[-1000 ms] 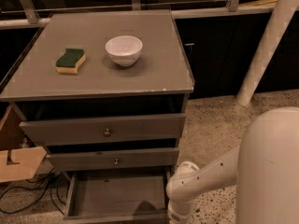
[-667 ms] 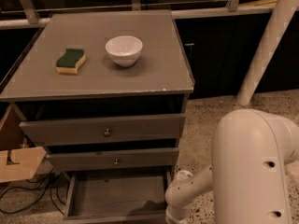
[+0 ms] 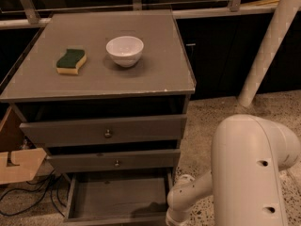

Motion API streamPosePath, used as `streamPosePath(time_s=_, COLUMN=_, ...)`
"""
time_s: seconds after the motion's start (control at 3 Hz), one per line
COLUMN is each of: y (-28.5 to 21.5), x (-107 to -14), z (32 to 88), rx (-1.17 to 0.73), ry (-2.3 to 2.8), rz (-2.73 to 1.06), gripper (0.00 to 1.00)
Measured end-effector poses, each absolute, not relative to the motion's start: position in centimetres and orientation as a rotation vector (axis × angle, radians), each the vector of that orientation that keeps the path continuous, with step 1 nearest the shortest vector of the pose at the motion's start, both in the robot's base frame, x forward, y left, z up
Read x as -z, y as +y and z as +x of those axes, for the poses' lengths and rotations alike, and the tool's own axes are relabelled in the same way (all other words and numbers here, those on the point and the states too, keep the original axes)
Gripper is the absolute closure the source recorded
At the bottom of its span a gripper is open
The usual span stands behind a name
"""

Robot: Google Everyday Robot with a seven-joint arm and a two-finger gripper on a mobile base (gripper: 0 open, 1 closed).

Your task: Close bottom drawer

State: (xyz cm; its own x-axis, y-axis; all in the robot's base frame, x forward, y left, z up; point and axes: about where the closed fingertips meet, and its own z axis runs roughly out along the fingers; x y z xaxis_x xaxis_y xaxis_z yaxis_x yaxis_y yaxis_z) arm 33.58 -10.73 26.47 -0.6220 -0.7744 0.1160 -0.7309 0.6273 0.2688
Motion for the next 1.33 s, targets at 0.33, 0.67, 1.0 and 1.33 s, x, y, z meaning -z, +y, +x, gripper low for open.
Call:
streamPosePath(time_s=0.33, y=-10.4, x=-25.6, z=34.0, rx=0.309, ry=-2.667, rz=1.227, gripper=1.0)
streamPosePath(time_s=0.67, y=-9.7, x=-24.1, z=34.1, rx=0.351, ry=-2.697, rz=1.239, gripper=1.0)
streamPosePath(time_s=1.0, y=-9.1, x=-22.4, z=34.3, rx=0.387, ry=-2.694, rz=1.249, gripper=1.0)
streamPosePath(time_s=1.33, y=-8.3, x=-20.0, z=34.9, rx=0.42, ry=-2.67, rz=1.26, gripper=1.0)
